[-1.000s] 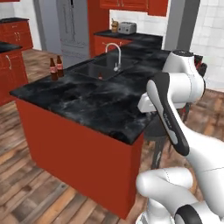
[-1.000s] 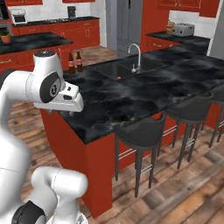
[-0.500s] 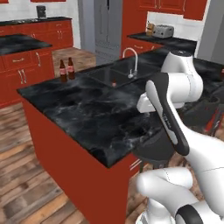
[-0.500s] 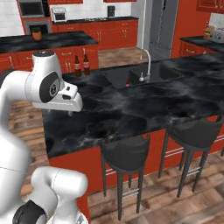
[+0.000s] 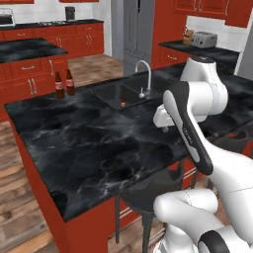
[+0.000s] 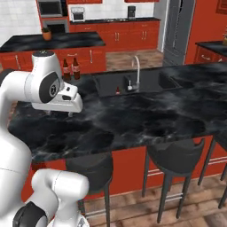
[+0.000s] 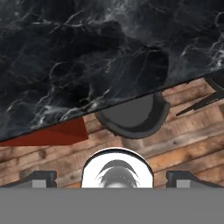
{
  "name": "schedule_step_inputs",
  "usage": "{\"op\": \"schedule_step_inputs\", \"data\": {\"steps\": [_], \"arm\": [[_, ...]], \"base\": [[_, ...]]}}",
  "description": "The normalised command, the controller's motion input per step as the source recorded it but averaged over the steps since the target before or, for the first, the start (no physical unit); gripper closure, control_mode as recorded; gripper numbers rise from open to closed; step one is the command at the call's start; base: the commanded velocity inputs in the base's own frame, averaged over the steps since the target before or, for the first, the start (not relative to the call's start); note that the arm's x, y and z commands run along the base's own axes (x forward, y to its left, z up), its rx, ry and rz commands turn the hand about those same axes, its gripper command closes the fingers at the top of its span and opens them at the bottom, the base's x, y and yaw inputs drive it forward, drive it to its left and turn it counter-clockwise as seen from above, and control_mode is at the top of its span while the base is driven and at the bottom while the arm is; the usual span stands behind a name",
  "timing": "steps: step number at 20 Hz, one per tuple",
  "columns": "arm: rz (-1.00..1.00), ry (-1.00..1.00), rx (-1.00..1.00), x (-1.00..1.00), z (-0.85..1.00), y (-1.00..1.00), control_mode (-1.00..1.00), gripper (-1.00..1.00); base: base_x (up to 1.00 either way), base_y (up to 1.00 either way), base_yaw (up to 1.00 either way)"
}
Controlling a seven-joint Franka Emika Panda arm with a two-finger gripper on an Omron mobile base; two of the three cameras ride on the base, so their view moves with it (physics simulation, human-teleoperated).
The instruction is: Place the large bottle from the dining counter next to the other large bottle outside the sink, and place the small bottle from the dining counter next to the other small bottle inside the sink.
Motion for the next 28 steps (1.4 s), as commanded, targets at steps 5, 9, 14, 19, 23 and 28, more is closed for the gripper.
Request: {"op": "schedule_step_inputs", "data": {"steps": [5, 9, 14, 19, 23, 28], "arm": [[0.0, 0.0, 0.0, 0.0, 0.0, 0.0, 1.0, -1.0], [0.0, 0.0, 0.0, 0.0, 0.0, 0.0, 1.0, -1.0], [0.0, 0.0, 0.0, 0.0, 0.0, 0.0, 1.0, -1.0], [0.0, 0.0, 0.0, 0.0, 0.0, 0.0, 1.0, -1.0], [0.0, 0.0, 0.0, 0.0, 0.0, 0.0, 1.0, -1.0], [0.0, 0.0, 0.0, 0.0, 0.0, 0.0, 1.0, -1.0]], "base": [[0.31, -1.0, 0.21], [0.03, -1.0, 0.13], [0.04, -1.0, 0.08], [0.04, -1.0, 0.06], [0.09, -1.0, 0.13], [0.03, -1.0, 0.16]]}}
